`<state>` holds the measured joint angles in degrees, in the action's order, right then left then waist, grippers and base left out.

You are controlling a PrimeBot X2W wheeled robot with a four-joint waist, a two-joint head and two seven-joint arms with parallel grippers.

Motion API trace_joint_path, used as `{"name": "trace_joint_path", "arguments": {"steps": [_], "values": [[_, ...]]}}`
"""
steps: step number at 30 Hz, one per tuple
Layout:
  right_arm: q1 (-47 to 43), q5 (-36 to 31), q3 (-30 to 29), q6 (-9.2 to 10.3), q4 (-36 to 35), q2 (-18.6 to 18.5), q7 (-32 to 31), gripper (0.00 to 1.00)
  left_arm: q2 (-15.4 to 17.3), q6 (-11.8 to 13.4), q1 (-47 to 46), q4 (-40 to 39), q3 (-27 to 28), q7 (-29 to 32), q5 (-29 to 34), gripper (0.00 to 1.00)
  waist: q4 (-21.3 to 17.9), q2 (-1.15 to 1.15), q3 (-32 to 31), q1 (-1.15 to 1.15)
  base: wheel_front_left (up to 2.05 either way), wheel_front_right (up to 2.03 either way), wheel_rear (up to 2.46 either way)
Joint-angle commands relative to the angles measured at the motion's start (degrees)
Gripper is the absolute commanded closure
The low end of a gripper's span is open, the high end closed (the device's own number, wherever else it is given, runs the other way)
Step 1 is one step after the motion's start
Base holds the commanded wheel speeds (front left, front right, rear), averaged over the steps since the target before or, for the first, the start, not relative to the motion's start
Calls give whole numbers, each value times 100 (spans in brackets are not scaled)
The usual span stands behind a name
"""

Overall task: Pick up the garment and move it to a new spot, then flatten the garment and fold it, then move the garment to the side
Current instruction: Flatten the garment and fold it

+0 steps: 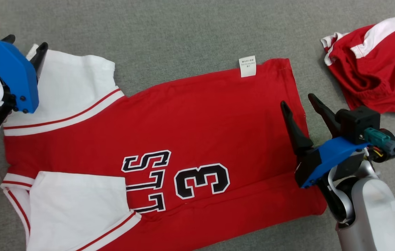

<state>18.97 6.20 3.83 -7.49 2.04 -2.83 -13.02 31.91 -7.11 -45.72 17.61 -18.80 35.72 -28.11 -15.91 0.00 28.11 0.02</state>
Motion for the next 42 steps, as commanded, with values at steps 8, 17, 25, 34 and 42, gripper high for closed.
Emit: {"name": "trace_joint_path", "arguments": {"steps": [8, 17, 25, 34, 42], "values": [[362, 53, 78, -1, 233, -12, 173, 0, 292, -43, -214, 472, -315, 684, -417, 0, -167, 0, 282, -2, 0, 0, 0], [498, 113, 74, -1, 350, -11, 260, 0, 291, -37, -171, 386, -406, 809, -974, 92, -114, 0, 331, -2, 0, 0, 0], [832, -6, -144, -1, 611, -80, 56, 0, 72, -37, -233, 239, -468, 112, -1229, 100, 164, 0, 114, -2, 0, 0, 0], [1486, -69, -589, -1, 1348, -386, -368, 0, -47, -37, -207, 43, -731, -569, -1603, 100, 606, 0, -167, -2, 0, 0, 0], [1747, -203, -723, -1, 2054, -548, -739, 0, -40, -37, -102, -155, -1172, -986, -1734, 100, 893, 0, -264, -2, 0, 0, 0]]}}
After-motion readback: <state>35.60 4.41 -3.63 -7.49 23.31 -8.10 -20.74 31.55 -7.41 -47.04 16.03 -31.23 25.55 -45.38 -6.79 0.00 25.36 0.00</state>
